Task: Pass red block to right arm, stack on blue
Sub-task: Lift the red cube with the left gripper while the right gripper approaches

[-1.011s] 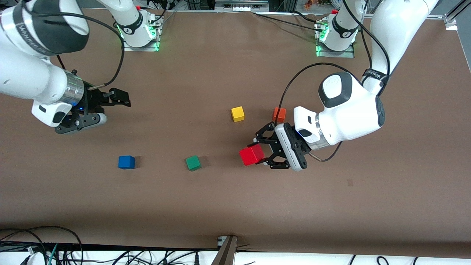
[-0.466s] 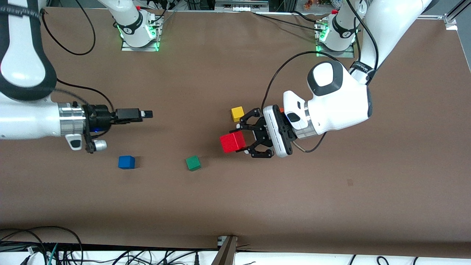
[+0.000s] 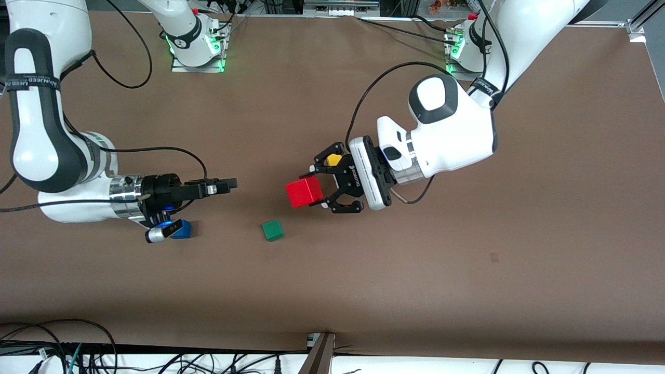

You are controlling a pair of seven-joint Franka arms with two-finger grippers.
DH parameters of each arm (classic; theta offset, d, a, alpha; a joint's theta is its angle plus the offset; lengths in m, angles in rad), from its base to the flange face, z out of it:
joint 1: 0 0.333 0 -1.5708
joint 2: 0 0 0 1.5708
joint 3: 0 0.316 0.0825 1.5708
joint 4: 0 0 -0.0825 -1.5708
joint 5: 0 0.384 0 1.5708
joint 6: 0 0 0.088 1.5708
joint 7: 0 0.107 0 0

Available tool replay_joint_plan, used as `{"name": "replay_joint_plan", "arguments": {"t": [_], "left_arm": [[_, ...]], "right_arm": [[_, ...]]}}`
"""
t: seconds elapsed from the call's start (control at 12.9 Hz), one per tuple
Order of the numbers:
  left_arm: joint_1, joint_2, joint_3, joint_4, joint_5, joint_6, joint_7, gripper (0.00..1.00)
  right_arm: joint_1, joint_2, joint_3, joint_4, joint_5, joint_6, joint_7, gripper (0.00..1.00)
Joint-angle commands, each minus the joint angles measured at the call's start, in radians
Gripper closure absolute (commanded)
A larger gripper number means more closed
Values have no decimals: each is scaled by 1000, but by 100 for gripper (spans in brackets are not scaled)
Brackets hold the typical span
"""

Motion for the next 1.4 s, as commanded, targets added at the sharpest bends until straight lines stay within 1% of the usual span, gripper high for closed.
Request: {"name": "replay_joint_plan", "arguments": {"t": [0.0,0.16,0.31,0.39,0.62,1.01,1.17,1.32], "left_arm": [[-50,29,-8,10,-46,102,31,94],[-80,55,-5,43,-46,124,31,94],[-90,61,-4,60,-52,126,21,94],[-94,61,-4,62,-61,126,17,94],[-103,61,-4,77,-69,126,11,93],[-144,100,12,134,-67,127,-3,92],[-155,101,15,140,-66,127,-3,92],[-155,103,17,143,-64,127,-3,92]], "right_arm": [[25,39,7,23,119,-2,3,0],[52,82,7,44,237,-1,-21,0],[78,119,7,58,316,1,-55,0],[80,131,7,59,328,-1,-78,0],[74,163,7,58,328,-16,-175,0],[78,165,7,56,342,-45,-170,0],[80,165,7,53,364,-70,-173,0],[78,164,7,52,364,-80,-170,0]]}}
